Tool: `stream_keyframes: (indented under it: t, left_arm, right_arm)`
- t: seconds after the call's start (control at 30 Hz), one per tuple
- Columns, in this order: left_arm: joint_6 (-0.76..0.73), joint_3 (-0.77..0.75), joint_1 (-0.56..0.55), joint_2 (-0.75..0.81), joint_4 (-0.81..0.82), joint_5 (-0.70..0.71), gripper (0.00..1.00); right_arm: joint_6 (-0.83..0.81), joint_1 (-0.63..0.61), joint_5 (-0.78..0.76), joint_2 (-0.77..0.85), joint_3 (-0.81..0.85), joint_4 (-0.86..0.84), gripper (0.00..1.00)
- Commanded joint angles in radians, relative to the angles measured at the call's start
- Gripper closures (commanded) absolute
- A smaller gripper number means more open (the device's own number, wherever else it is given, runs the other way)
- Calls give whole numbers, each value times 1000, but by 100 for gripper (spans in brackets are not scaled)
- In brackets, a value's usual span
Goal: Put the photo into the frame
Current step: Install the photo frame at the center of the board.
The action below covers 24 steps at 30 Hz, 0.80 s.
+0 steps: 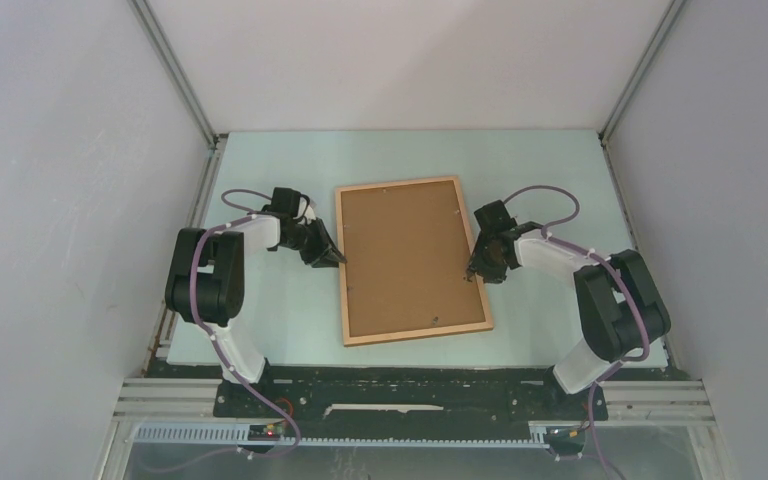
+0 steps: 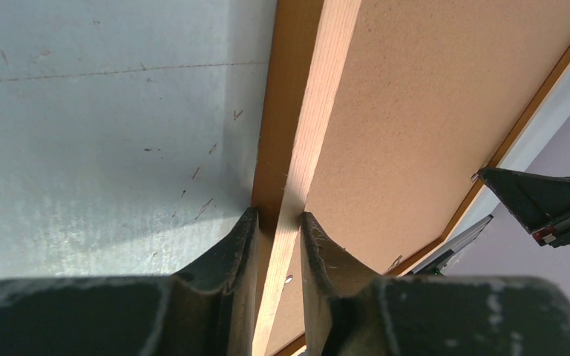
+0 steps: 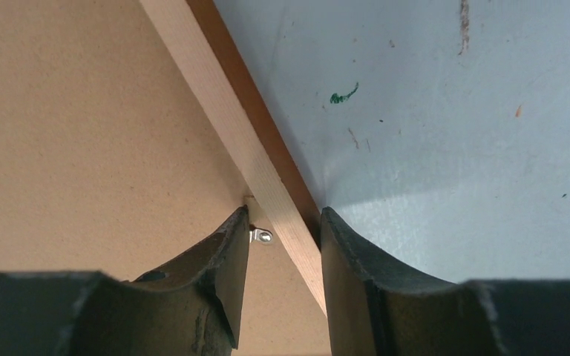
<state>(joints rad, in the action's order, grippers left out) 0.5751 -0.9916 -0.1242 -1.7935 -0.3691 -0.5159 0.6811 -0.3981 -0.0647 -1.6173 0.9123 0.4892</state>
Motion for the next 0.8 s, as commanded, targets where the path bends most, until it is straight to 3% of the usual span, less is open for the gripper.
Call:
stream_keyframes:
  t: [0.0,0.2,0.33,0.53,0.77]
  left_arm:
    - [-26,-17,-2,-4,-19,34,81]
    - [-21,-16,-2,-4,-13,24,82]
    - [-18,-14,-2,-2,-10,19,82]
    - [-11,-14,-3,-6,-3,14,82]
    - [-13,-11,-2,-4,-4,16,82]
  right_arm:
    - [61,31,-37,4,-29,-145,79]
    - [-161,40,81,64,-38,-157,70]
    - [-290,38,105,75,-36,-88,55]
    - [-331,13,65,78,-32,-44,45]
    - [-359,8,76,70,-33,-52,44]
